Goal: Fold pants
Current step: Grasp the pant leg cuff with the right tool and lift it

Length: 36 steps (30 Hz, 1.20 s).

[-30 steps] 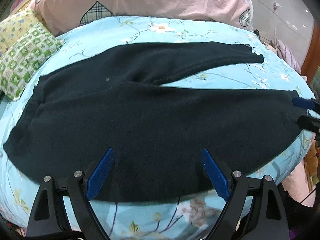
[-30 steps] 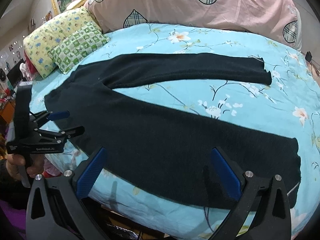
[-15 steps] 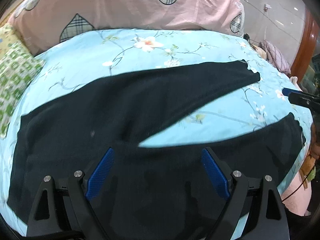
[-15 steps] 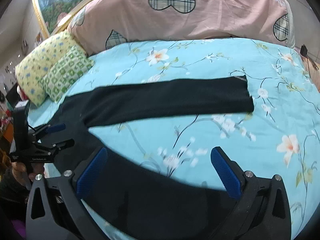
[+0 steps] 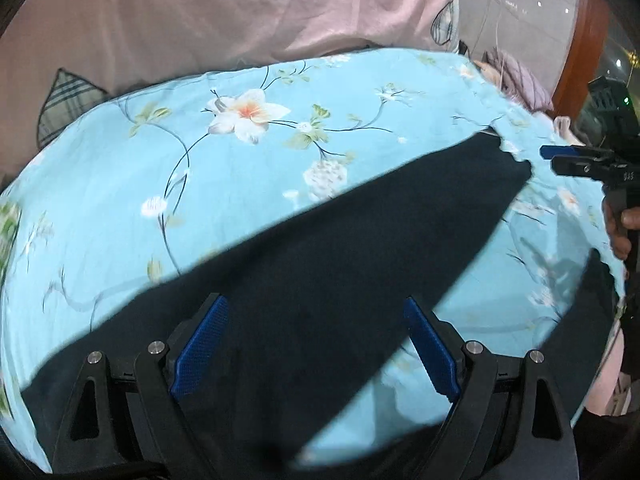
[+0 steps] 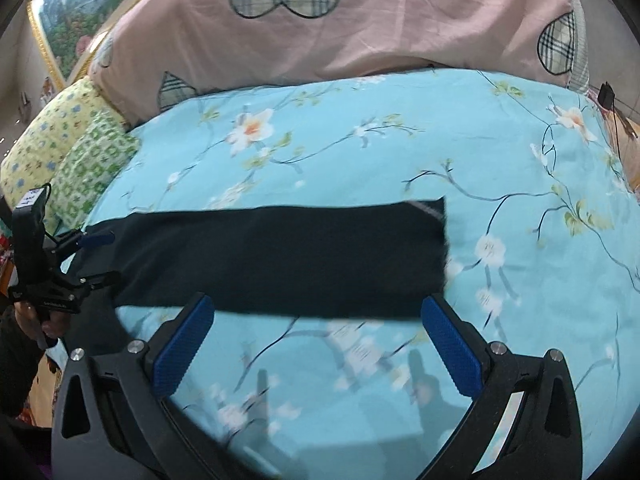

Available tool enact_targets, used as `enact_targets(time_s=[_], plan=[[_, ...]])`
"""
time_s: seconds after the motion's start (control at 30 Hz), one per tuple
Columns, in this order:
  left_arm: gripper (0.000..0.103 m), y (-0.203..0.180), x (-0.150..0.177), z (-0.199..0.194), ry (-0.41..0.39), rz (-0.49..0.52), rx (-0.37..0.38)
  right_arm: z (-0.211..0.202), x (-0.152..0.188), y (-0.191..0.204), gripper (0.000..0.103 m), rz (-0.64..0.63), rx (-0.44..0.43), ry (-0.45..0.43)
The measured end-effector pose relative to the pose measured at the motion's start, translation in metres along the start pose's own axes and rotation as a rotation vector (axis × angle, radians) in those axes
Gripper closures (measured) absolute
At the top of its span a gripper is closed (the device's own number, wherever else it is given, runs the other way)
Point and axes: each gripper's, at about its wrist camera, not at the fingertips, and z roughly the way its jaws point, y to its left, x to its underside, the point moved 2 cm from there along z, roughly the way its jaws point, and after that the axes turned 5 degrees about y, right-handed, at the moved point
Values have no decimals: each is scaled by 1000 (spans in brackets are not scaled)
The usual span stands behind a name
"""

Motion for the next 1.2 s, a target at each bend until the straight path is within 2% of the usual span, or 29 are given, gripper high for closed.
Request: enact_targets(time_s=[0.1, 0.37, 0.57, 0.67, 0.7, 0.73, 0.77, 0.8, 0.83, 0.87, 0.93, 1.07, 1.1, 1.2], plan=[[13, 11, -23, 26, 46, 25, 28, 13, -13, -24, 0, 44, -14, 19], [13, 20, -66, 71, 100, 96, 153, 47, -41, -66, 11, 61, 40, 78], [17, 13, -84, 111, 177, 166, 184, 75, -54, -78, 27, 55, 33, 130], [20, 7, -85, 122, 205, 195, 201, 80, -56, -76, 40, 29, 33, 132], [23, 5, -84, 122, 208, 201, 216, 80, -56, -74, 52, 23, 20, 131], [32, 1, -83, 123, 213, 210, 240, 80, -57, -73, 62, 22, 7, 131], [47, -1, -82, 122, 215, 214, 259, 80, -57, -72, 64, 25, -3, 130], [56, -4, -80, 121, 220, 216, 288, 78, -57, -71, 69, 25, -7, 126], [80, -6, -78, 119, 230, 211, 328, 77, -57, -71, 76, 21, -8, 120], [94, -9, -76, 117, 241, 201, 363, 76, -57, -70, 80, 21, -12, 116], [96, -12, -74, 113, 225, 204, 347, 73, -55, -70, 88, 35, -34, 109], [97, -22, -63, 87, 163, 191, 356, 59, -46, -64, 91, 36, -57, 83], [97, -23, -58, 78, 131, 212, 356, 55, -44, -61, 91, 35, -63, 77], [98, -39, -38, 50, 87, 193, 365, 36, -33, -51, 91, 30, -80, 52]])
